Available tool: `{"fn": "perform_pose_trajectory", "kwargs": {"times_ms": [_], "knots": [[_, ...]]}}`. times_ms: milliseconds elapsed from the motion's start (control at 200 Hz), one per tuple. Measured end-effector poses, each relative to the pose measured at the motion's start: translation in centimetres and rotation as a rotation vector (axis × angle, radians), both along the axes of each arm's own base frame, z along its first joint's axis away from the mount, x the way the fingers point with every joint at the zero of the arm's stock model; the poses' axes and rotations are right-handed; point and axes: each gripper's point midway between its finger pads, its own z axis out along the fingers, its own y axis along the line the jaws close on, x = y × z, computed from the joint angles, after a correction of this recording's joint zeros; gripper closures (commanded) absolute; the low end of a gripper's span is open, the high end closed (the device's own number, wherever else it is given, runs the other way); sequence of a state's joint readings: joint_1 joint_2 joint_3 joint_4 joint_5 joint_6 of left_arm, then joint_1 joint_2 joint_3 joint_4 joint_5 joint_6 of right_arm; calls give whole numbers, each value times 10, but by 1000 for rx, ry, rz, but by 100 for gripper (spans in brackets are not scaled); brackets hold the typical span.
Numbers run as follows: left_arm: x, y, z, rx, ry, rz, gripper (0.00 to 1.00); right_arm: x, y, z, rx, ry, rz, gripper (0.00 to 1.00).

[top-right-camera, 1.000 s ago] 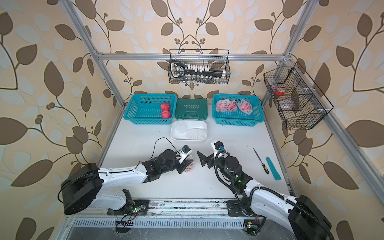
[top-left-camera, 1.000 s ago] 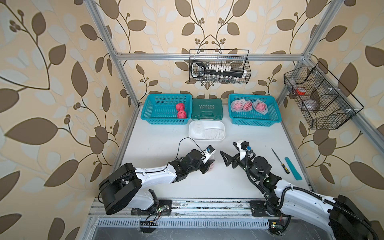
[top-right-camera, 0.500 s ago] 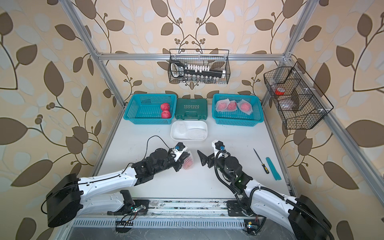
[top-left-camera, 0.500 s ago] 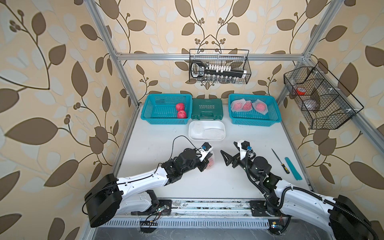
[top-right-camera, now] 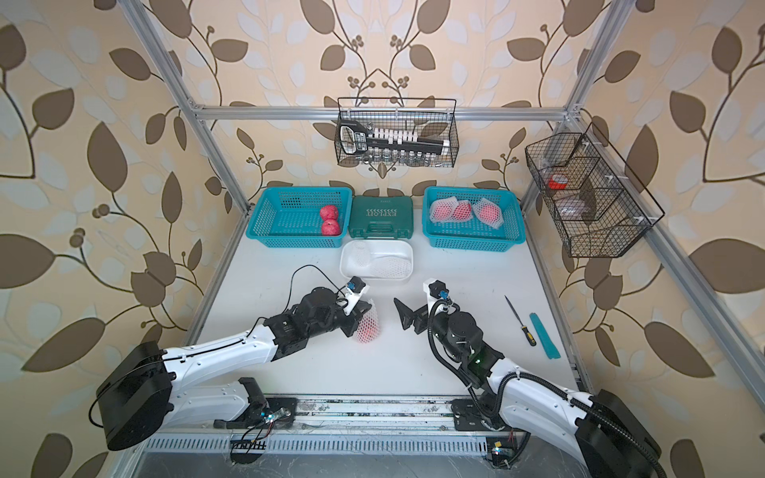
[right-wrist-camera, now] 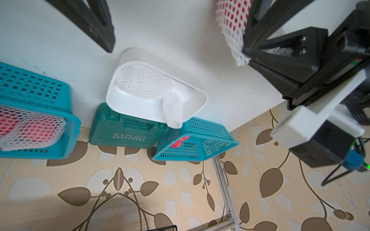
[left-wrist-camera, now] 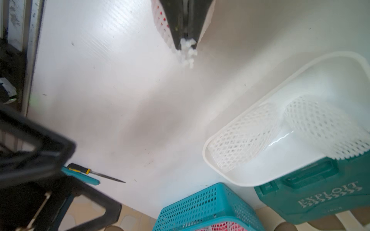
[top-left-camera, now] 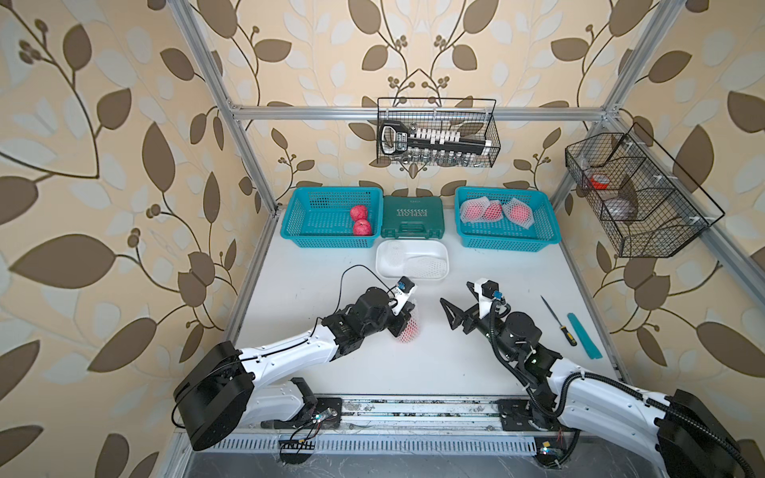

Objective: Remove foam nets from apples
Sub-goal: Remove the foam net from the apple, then place the foam net into the storage box.

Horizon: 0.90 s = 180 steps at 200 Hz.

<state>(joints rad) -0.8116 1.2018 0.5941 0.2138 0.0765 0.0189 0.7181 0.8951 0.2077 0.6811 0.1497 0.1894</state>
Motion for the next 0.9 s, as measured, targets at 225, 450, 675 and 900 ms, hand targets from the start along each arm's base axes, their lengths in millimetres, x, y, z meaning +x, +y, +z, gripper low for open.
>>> {"fn": "perform_pose_trajectory", "kwargs": {"times_ms": [225, 450, 675, 900], "knots": [[-6, 1, 28, -69, -49, -19, 100, 0, 0, -1, -3, 3, 0, 1], [-19, -4, 49, -92, -43, -93, 100, 1, 0, -3, -7, 8, -2, 1], [13, 5, 128, -199, -133, -48, 100, 0, -11, 3, 15, -17, -49, 1], [93, 36, 151, -284, -56, 132, 100, 0, -18, 5, 24, -27, -80, 1]]}}
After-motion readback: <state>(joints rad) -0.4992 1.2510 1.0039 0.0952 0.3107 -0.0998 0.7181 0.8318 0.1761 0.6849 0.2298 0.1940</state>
